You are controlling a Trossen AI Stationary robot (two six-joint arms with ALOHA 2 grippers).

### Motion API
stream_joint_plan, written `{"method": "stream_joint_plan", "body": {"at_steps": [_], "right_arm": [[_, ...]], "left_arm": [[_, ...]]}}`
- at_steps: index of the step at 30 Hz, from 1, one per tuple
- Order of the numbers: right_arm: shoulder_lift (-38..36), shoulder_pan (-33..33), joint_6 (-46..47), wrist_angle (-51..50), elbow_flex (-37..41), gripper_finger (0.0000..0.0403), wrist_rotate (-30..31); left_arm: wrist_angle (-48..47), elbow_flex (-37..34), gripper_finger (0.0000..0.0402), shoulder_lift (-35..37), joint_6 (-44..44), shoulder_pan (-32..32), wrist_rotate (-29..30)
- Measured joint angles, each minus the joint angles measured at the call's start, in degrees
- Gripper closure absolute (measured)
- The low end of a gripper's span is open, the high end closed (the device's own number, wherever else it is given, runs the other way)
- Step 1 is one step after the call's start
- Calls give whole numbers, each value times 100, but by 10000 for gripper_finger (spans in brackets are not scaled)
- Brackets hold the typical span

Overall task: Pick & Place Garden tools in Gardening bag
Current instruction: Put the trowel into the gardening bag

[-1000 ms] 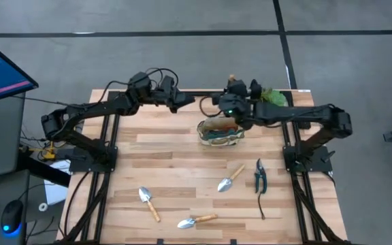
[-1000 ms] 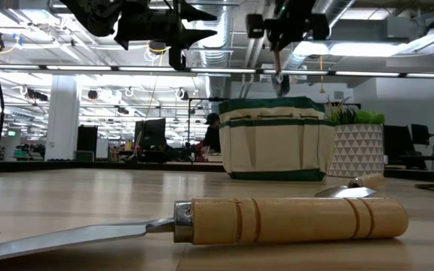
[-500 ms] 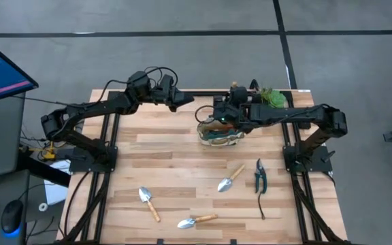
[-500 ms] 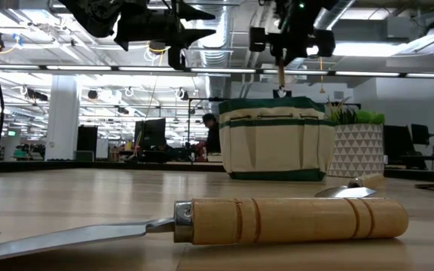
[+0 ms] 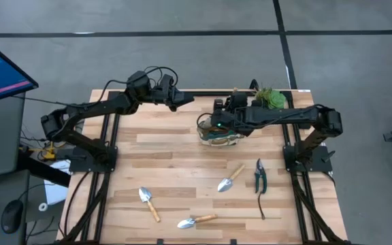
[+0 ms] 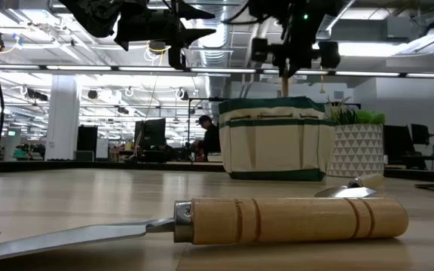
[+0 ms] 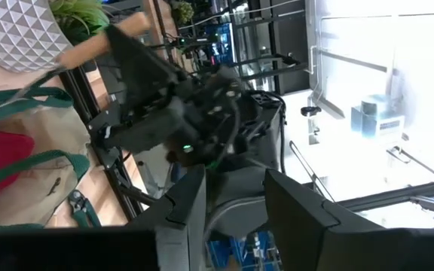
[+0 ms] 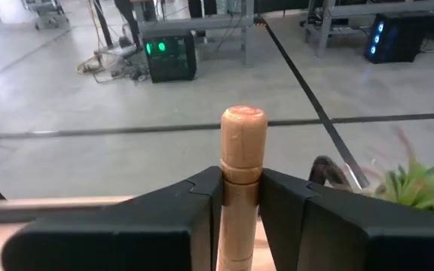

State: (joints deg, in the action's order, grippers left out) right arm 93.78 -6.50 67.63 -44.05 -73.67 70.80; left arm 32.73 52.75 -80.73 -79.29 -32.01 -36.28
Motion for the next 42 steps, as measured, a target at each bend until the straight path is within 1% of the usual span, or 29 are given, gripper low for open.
{"method": "stream_joint_plan", "body": {"at_steps": [5,13,16,20,26,28,30,36,38,42], "right_arm": [[311,47,24,71,-11,346,-13],[299,56,222,-402,-19,346,-100],[361,55,299,-505,-9,346,-280],[545,56,340,-502,0,346,-368],[832,88,327,-258,-42,346,-323],[893,92,406,-443,7,346,-370],[978,120,446,-324,-29,346,-375],[1011,129,414,-356,-15,317,-388],[1013,129,397,-376,-15,311,-388],[1005,154,74,-371,-15,307,-407]], "left_arm": [[39,0,294,0,0,0,-108],[81,0,294,0,0,0,-215],[83,0,294,0,-2,0,-215],[87,0,294,0,0,0,-215],[116,0,294,0,-2,0,-221],[127,0,294,0,0,0,-231],[129,0,294,0,-2,-8,-263],[140,0,294,0,-2,-50,-299],[159,0,294,0,-2,-55,-303],[171,0,294,0,-2,-55,-305]]}}
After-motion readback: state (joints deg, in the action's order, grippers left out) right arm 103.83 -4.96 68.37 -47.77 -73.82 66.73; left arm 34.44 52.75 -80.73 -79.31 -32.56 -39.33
